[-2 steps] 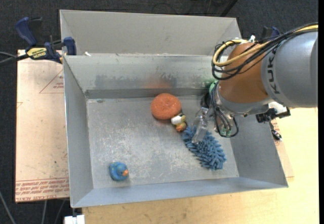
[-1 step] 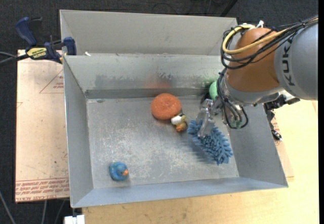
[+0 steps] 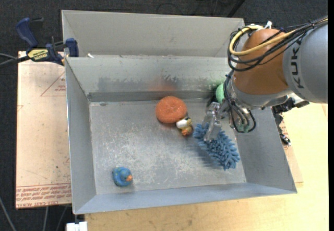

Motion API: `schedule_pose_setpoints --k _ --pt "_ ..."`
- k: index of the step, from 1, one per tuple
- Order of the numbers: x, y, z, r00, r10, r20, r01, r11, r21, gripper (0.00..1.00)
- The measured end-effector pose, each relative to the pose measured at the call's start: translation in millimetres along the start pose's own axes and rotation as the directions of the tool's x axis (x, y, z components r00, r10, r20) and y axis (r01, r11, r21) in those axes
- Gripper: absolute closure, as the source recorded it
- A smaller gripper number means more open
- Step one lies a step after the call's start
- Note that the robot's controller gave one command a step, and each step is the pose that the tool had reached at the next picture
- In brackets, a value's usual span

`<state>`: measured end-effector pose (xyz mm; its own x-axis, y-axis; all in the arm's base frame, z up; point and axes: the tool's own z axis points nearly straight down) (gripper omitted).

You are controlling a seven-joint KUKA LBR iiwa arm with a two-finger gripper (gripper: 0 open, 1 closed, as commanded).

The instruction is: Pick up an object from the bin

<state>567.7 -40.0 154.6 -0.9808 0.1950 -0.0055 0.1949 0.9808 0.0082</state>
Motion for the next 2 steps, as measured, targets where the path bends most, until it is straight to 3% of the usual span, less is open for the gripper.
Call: schedule_pose_setpoints --k 1,2 --pt "8.3 3 -31 1.0 0.002 -0.011 -0.002 1.0 0.002 1.0" --pt "3.3 -7 -88 0.999 0.038 -0.002 -0.038 0.999 -0.001 1.0"
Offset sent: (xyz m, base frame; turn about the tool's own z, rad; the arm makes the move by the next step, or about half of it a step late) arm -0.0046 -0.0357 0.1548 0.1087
